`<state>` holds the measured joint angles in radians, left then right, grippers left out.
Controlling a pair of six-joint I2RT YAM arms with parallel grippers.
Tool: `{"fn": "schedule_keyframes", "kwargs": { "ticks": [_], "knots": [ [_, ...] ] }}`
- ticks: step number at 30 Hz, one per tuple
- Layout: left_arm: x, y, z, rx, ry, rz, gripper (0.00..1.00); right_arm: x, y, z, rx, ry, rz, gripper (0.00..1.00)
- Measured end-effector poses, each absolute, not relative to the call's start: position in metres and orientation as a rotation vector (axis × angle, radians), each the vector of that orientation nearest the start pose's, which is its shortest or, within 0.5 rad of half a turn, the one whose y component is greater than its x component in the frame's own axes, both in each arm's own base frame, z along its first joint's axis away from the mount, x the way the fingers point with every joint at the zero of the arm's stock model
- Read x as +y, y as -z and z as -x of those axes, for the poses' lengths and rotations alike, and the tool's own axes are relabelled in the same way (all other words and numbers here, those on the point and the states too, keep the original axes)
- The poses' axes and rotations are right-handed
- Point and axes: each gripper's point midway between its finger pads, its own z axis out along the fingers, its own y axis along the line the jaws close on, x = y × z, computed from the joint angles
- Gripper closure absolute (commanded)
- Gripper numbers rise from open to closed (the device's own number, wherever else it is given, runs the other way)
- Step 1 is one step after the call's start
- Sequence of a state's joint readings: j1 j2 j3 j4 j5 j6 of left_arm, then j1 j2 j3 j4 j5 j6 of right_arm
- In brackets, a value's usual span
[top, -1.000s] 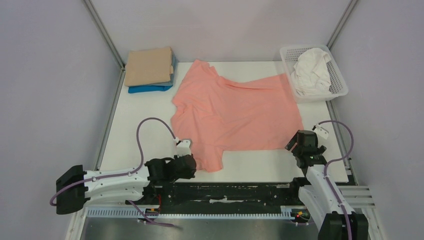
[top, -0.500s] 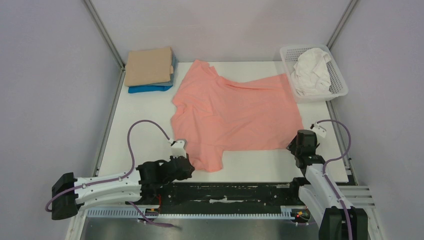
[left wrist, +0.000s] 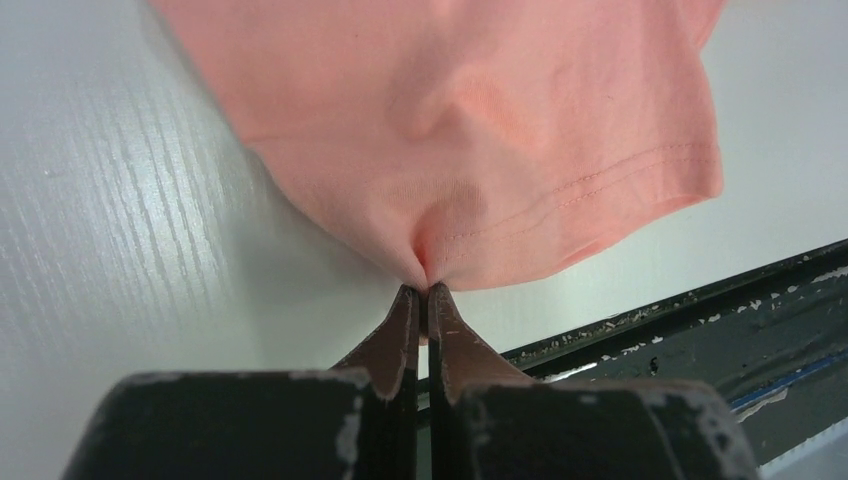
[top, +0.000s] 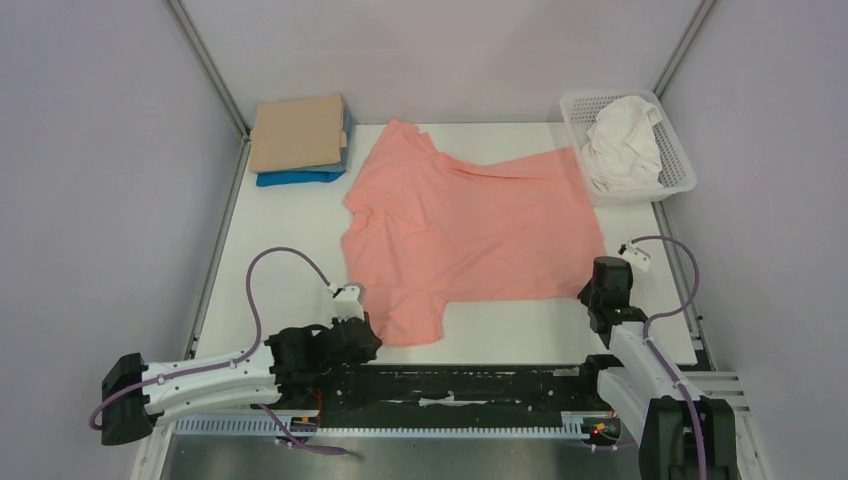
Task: Fold and stack the t-shirts
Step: Grab the side of the flattened tshirt closest away from the robot with both arms
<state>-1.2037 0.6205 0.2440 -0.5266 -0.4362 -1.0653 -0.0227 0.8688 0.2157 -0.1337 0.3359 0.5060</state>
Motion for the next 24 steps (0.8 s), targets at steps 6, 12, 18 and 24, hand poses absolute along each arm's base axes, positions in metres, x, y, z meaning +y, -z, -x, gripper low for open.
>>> {"fn": "schedule_keyframes", "kwargs": {
  "ticks": [6,12,18,24],
  "knots": [
    [-0.159,-0.021,-0.103,2.464,0.515,0.044,0.98,-0.04,-0.016,-0.225,2.192,0.124,-0.731,1.0],
    [-0.153,-0.02,-0.086,2.564,0.499,0.064,0.98,-0.035,-0.021,-0.209,2.19,0.092,-0.718,1.0],
    [-0.152,-0.02,-0.069,2.659,0.521,0.079,0.98,-0.024,-0.019,-0.197,2.207,0.02,-0.731,1.0],
    [-0.161,-0.024,-0.057,2.702,0.612,0.068,0.98,-0.019,-0.022,-0.193,2.202,-0.021,-0.737,1.0]
  ]
}}
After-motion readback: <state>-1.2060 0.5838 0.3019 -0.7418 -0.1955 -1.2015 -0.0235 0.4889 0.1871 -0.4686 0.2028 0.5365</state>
